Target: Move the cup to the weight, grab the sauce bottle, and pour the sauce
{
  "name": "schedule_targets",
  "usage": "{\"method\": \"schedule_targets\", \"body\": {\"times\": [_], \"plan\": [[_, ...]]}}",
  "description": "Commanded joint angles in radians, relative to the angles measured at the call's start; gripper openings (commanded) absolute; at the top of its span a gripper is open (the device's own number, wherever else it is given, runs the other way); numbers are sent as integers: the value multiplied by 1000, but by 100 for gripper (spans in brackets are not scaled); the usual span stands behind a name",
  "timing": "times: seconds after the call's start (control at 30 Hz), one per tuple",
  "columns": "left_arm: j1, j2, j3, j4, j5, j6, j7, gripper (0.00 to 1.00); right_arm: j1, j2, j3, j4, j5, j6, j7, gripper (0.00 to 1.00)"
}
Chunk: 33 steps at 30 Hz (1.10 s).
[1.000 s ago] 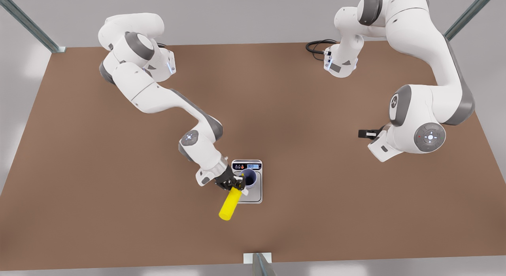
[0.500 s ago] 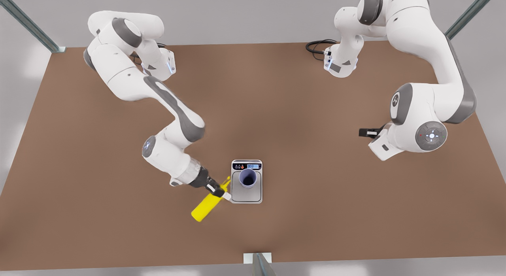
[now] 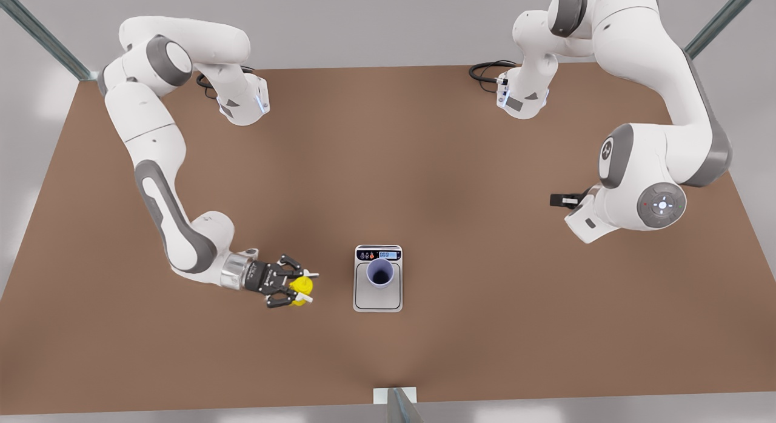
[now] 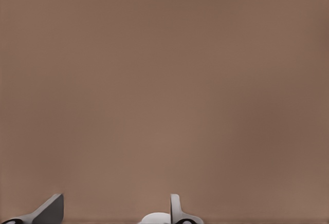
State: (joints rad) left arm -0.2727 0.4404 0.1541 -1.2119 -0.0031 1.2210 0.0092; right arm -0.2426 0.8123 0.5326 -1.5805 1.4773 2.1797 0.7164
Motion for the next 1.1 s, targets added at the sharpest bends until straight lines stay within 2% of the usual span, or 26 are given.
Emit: {"method": "schedule_targets", "body": {"times": [0.0, 0.23, 0.37, 0.43, 0.83, 0.87, 0.97, 1.0, 1.07], "plan": [[0, 0, -1, 0, 0, 0, 0, 100, -3, 8, 0, 0, -20, -27, 17, 21], [0, 9, -1, -6, 0, -15, -2, 100, -64, 99, -28, -42, 86, -299, -43, 21], [0, 11, -1, -6, -2, -14, -2, 100, -63, 119, -123, -70, 66, -314, -216, 21], [0, 11, -2, -6, -2, -15, -2, 100, -57, 119, -138, -70, 29, -304, -222, 21], [-2, 9, -4, -5, 0, -15, -2, 100, -52, 146, -128, -78, 41, -371, -169, 21], [-2, 9, -4, -5, 2, -15, -2, 100, -52, 154, -126, -75, 41, -371, -169, 28], [-2, 9, -4, -5, 2, -14, -3, 100, -58, 156, -128, -55, 37, -371, -66, 94], [-2, 11, -4, -5, 2, -14, -3, 100, -61, 154, -128, -55, 34, -371, -78, 100], [-2, 11, -4, -5, 2, -14, -2, 100, -63, 151, -128, -55, 31, -371, -89, 100]]}}
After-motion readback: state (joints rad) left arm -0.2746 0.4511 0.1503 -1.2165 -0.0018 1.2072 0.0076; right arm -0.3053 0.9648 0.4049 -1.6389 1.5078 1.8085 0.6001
